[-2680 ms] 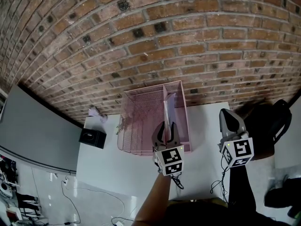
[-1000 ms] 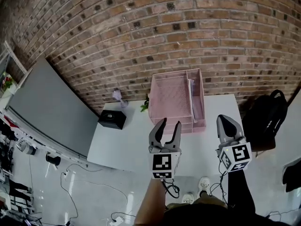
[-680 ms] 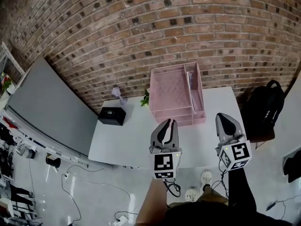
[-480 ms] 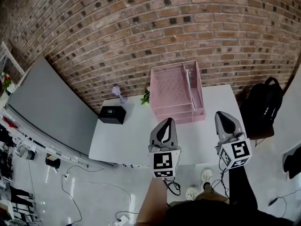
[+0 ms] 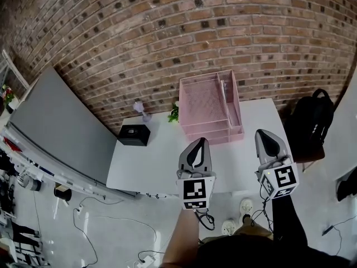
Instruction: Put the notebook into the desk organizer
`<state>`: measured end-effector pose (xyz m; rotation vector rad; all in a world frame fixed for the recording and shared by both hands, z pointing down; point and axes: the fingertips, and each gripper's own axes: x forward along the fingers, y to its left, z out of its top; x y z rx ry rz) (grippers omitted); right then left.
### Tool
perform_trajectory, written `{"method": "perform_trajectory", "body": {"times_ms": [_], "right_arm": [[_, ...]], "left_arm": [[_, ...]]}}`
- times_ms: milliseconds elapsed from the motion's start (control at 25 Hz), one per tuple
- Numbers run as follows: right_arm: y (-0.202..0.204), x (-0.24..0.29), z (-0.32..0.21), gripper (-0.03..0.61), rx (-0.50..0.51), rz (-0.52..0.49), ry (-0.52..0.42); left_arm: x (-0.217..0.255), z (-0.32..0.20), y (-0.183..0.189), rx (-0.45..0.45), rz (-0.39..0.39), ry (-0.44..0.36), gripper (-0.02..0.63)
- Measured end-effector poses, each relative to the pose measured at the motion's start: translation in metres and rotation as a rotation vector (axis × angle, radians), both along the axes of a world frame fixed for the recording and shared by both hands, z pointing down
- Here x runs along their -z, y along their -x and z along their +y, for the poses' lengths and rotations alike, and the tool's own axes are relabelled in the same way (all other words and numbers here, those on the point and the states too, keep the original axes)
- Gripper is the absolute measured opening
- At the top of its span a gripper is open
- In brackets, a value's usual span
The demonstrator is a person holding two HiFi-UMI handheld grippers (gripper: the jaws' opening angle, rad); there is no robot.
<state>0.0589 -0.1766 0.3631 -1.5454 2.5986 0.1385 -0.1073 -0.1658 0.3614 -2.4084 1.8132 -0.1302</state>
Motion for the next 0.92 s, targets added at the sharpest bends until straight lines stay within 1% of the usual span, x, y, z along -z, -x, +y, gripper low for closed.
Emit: {"method": "perform_trajectory", "body": {"times_ms": [400,680,920], "right_arm": [[0.0019,0.0007,0.0026,0.002,0.007,0.014,-0.014],[0.0015,0.0014,0.0001,0.002,-0.004,0.001,-0.006],[0.0037,0.0023,-0.0010,0.002,0.000,0.008,-0.004]], "left_arm": [[0.0023,-0.0016,0.0015,0.001,0.008,-0.005,0.009],[0.0007,-0.0029,-0.0019,-0.012,0.008,-0.001,0.009],[-0.0021,-0.0049,0.0012,-0.003,-0.014,0.012,0.009]]}}
